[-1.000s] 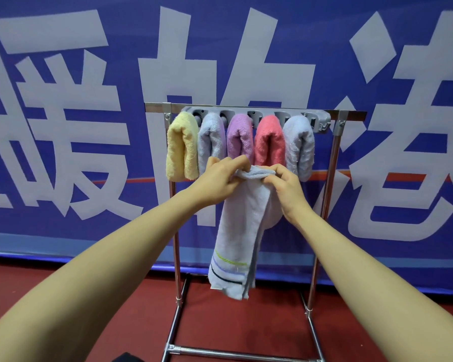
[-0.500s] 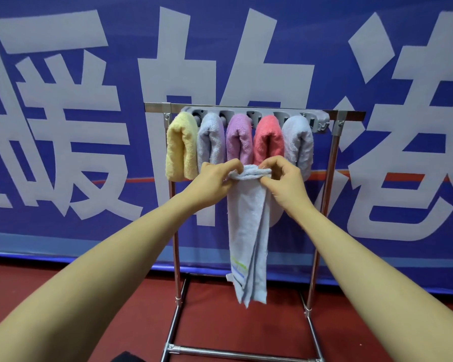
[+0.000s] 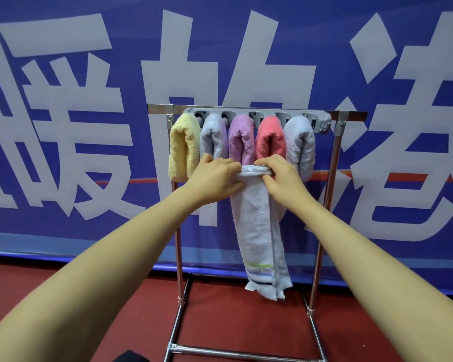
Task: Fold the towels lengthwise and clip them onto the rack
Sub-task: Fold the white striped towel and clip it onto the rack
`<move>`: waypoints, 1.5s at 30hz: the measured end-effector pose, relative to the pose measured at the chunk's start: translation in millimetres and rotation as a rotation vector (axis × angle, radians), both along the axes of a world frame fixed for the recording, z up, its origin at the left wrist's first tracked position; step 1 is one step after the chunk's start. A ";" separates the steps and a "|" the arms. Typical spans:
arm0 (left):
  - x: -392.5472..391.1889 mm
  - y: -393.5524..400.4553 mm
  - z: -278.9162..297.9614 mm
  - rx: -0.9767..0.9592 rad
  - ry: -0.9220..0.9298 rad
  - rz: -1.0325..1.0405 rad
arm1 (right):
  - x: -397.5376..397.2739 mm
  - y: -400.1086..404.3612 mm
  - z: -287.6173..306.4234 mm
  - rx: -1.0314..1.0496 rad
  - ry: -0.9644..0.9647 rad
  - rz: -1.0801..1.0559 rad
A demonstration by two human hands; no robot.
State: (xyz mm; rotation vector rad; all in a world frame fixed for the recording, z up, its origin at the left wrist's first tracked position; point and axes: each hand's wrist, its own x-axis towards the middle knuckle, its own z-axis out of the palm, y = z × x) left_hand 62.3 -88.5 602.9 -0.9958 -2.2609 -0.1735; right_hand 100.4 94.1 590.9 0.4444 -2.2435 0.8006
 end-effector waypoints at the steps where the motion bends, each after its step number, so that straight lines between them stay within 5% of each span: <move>1: 2.6 1.5 -1.6 0.073 -0.075 -0.037 | 0.4 0.2 0.9 0.008 -0.001 0.001; 9: 19.5 7.9 -31.0 0.771 -0.667 -0.254 | 7.0 -6.5 13.6 -0.285 0.019 0.072; 17: 11.5 29.4 -71.1 0.772 -0.890 -0.089 | 16.5 -7.7 31.9 -0.431 0.111 0.080; 26: 6.8 30.1 -40.5 0.618 -0.402 0.108 | 11.1 31.3 5.0 -0.441 -0.002 -0.280; 29: 2.9 27.6 -29.3 0.445 -0.209 0.193 | 10.2 28.0 -11.5 -0.298 -0.139 -0.417; 32: -4.9 28.6 -18.7 0.277 -0.111 0.222 | 10.6 12.8 -25.9 0.005 -0.189 -0.319; 35: -8.2 31.4 -13.2 0.208 0.080 0.153 | 6.8 -3.1 -28.8 0.342 -0.215 -0.139; 45: -7.8 22.3 -10.5 0.063 0.358 -0.110 | -5.4 -25.7 -30.7 0.429 -0.062 -0.348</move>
